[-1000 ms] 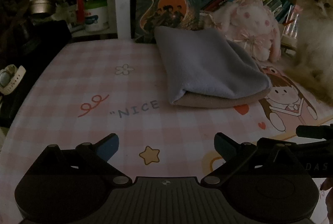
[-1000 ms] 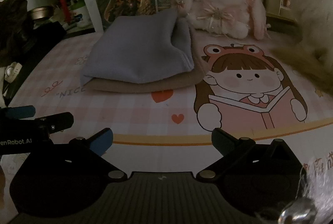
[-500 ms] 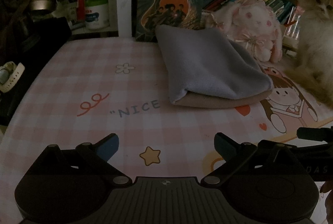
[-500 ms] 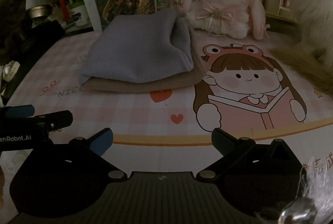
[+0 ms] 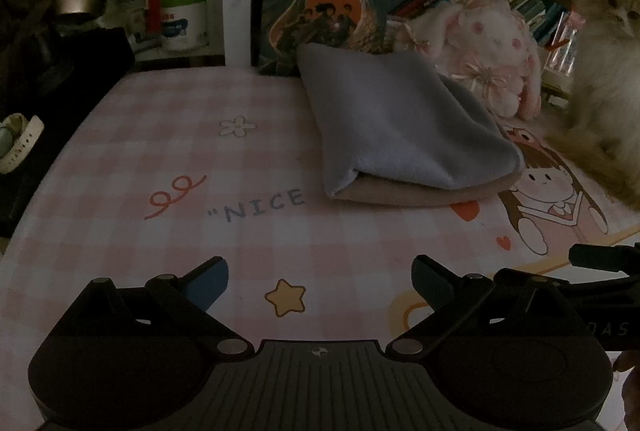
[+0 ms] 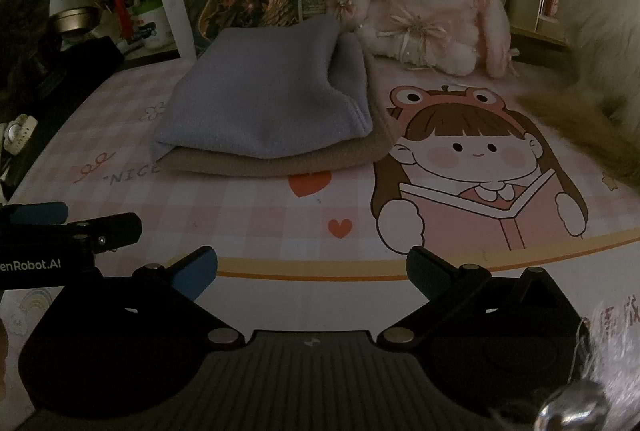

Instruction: Fold clothes

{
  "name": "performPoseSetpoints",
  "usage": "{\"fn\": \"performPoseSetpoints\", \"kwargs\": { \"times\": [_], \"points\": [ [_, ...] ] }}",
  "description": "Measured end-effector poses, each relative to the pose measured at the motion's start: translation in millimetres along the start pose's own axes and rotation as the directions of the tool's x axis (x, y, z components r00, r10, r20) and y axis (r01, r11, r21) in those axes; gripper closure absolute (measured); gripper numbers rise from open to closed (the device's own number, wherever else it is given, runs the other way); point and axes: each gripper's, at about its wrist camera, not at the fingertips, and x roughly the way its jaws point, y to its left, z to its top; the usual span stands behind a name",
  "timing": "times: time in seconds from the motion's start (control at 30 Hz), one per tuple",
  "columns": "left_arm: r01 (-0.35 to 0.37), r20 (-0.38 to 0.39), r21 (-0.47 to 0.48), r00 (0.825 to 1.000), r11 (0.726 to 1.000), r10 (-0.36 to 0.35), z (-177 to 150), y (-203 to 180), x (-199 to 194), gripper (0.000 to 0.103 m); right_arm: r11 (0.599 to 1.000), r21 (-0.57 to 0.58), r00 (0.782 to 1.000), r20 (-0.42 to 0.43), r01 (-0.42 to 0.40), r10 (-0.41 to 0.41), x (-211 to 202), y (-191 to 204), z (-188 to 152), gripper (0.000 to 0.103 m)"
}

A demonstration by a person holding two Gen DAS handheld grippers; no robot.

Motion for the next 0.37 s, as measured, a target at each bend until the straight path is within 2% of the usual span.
{"fn": "performPoseSetpoints", "kwargs": {
  "times": [0.37],
  "points": [
    [0.008, 0.016, 0.007, 1.0, 1.0, -0.008, -1.5, -0.4, -2.5, 0.004, 1.0, 0.004, 1.0, 0.002, 0.002, -0.002, -0.5, -1.3, 0.0, 0.001]
  ]
}}
